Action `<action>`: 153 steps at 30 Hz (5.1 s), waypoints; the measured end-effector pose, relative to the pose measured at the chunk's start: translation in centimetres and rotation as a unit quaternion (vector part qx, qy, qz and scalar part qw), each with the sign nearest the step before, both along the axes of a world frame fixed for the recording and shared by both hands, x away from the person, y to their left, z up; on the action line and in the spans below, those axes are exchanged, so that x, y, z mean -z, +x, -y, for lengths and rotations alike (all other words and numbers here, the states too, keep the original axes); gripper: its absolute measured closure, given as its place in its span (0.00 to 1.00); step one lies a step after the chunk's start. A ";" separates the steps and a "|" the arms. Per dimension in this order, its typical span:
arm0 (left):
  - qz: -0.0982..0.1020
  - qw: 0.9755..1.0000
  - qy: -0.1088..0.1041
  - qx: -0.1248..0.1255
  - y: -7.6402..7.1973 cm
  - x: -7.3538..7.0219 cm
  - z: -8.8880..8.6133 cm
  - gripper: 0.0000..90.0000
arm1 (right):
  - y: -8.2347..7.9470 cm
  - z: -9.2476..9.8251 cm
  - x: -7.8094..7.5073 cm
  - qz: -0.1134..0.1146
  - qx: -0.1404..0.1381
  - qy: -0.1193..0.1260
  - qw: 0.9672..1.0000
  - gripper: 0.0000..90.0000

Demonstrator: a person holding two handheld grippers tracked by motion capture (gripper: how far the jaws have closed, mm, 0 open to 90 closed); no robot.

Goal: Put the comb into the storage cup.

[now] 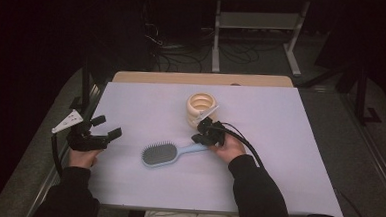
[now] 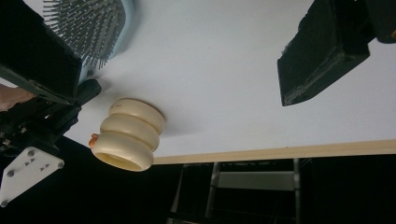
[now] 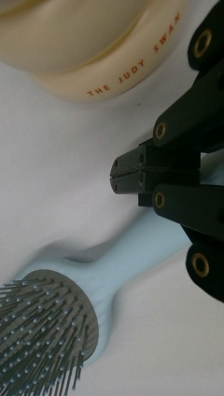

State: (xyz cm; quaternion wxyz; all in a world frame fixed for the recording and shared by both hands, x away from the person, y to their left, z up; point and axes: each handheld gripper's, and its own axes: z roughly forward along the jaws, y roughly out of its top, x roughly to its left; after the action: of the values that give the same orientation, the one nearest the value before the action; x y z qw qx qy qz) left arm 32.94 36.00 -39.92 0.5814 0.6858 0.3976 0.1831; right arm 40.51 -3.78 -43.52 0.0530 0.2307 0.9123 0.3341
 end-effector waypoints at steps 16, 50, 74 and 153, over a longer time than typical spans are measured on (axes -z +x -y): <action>0.000 1.000 0.000 -0.001 0.0 0.0 0.0 0.00 | -1.1 1.4 0.3 -0.003 0.005 0.014 1.000 0.99; -0.001 1.000 -0.002 -0.001 0.0 0.0 0.0 0.00 | -4.5 1.8 0.3 -0.003 -0.013 0.019 1.000 0.98; -0.001 1.000 0.000 -0.001 0.0 0.0 0.0 0.00 | -4.8 3.2 -1.8 -0.012 -0.011 0.026 1.000 0.86; 0.001 1.000 0.000 0.001 0.1 0.0 0.0 0.00 | -4.1 -4.7 -1.7 -0.059 -0.135 -0.090 0.985 0.15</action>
State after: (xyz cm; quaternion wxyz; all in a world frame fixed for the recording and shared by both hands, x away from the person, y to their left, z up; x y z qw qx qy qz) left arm 32.99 35.99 -39.88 0.5822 0.6858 0.3967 0.1827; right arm 36.44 0.89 -41.83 -0.0256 0.1185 0.9631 0.2402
